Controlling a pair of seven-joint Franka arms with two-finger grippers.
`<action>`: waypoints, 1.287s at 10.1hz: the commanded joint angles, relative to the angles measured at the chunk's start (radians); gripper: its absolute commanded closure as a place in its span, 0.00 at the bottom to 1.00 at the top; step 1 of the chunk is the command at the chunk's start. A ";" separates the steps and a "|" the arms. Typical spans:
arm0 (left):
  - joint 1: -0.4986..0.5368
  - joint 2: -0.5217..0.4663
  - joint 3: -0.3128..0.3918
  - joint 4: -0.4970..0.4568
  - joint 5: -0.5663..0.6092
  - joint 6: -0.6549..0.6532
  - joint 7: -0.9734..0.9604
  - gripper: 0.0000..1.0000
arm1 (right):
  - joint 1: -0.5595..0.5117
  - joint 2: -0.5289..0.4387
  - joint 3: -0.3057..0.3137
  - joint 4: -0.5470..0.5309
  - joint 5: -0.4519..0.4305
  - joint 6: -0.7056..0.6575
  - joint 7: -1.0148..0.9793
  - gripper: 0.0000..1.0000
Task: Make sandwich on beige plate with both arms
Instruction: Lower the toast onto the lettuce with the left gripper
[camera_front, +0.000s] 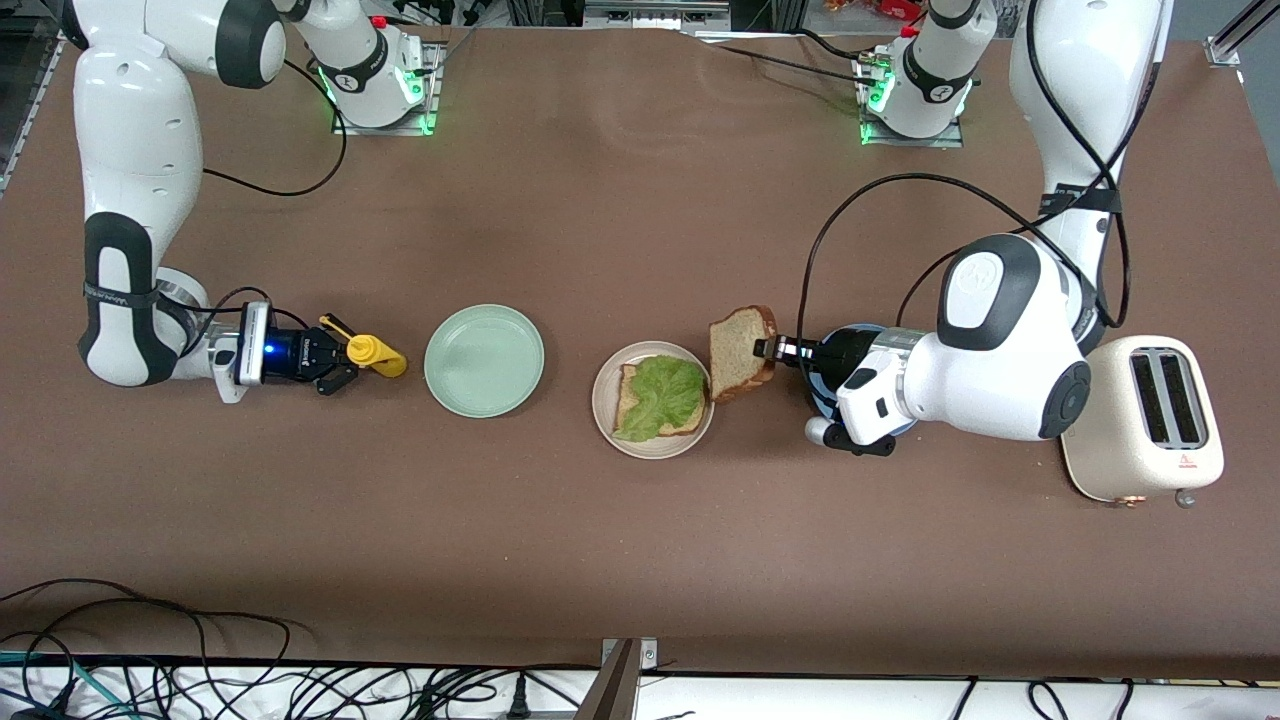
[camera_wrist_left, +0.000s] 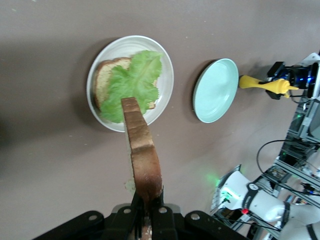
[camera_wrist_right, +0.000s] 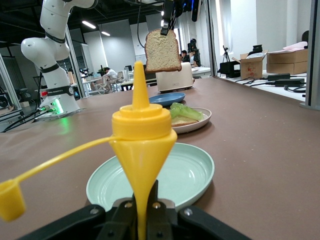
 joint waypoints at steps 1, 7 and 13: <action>-0.013 0.041 0.009 0.013 -0.118 0.023 -0.019 1.00 | -0.017 0.011 0.020 0.002 0.039 -0.017 0.003 0.41; -0.076 0.104 0.009 0.003 -0.235 0.157 -0.019 1.00 | -0.053 0.044 0.019 0.060 0.039 -0.006 0.009 0.00; -0.131 0.155 0.007 0.000 -0.253 0.273 0.000 1.00 | -0.204 0.066 0.010 0.171 -0.145 0.039 0.121 0.00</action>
